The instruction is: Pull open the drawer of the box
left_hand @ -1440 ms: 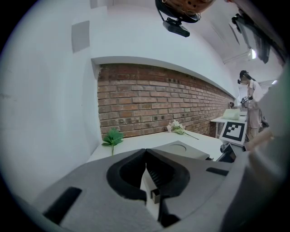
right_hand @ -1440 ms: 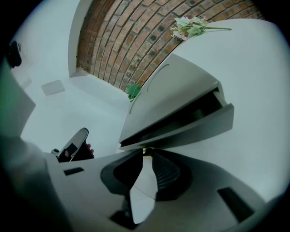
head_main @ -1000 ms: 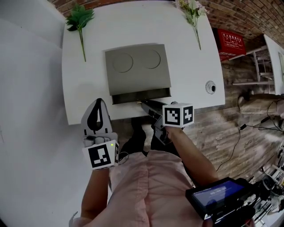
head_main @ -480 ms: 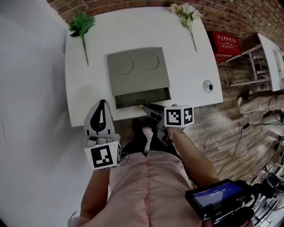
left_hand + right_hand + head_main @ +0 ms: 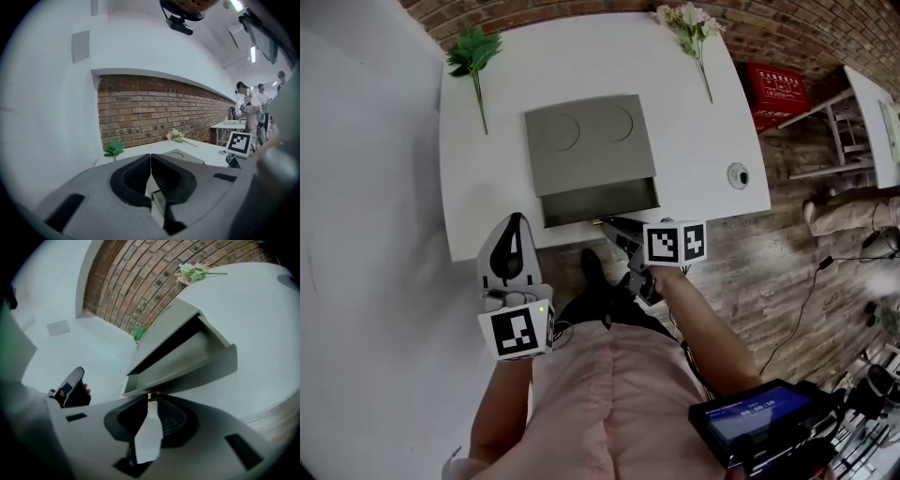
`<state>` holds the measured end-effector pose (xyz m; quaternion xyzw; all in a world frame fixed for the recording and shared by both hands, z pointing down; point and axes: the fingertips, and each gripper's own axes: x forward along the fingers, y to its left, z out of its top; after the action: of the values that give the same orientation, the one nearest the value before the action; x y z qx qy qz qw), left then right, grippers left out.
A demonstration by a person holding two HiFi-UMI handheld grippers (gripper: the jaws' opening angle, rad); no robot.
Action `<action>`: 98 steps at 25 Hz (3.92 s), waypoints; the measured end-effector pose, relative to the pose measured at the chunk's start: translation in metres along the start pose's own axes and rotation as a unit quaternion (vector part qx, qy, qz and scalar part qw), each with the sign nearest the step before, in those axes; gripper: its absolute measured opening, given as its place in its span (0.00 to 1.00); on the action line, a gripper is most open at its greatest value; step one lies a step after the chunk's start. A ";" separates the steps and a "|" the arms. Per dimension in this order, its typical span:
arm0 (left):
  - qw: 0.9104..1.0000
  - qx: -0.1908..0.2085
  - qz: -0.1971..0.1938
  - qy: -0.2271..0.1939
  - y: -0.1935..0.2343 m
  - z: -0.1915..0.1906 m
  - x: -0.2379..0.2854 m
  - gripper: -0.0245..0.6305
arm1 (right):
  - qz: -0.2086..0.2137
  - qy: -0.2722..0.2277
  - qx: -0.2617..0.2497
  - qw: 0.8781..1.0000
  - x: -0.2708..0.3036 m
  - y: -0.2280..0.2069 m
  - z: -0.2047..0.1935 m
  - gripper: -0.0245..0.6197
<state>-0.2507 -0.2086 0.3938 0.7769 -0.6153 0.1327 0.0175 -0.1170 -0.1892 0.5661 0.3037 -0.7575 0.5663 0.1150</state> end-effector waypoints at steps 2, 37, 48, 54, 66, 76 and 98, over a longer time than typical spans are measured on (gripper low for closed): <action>1.000 0.000 0.004 0.001 -0.002 0.000 -0.003 0.05 | 0.001 0.000 0.000 1.000 -0.003 0.001 -0.003 0.15; 1.000 0.011 0.018 -0.006 -0.026 0.010 -0.051 0.06 | 0.005 0.004 0.002 1.000 -0.027 0.003 -0.051 0.14; 1.000 0.013 0.018 -0.008 -0.036 0.009 -0.065 0.06 | 0.009 0.002 0.005 1.000 -0.031 0.005 -0.067 0.14; 1.000 0.012 0.020 -0.008 -0.039 0.006 -0.072 0.06 | 0.010 0.005 0.006 1.000 -0.032 0.005 -0.076 0.14; 1.000 0.014 0.025 -0.008 -0.045 0.003 -0.085 0.06 | 0.012 0.008 0.004 1.000 -0.036 0.003 -0.089 0.14; 0.999 0.015 0.031 -0.009 -0.049 0.004 -0.089 0.06 | 0.030 -0.004 0.002 1.000 -0.036 0.004 -0.089 0.17; 0.985 0.008 0.059 -0.161 -0.041 0.149 -0.056 0.06 | -0.054 -0.292 -0.380 0.876 -0.172 0.178 0.091 0.08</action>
<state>-0.1957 -0.1740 0.2425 0.7504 -0.6539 0.0120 -0.0957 -0.0709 -0.1859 0.3067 0.4288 -0.8958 0.1137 0.0258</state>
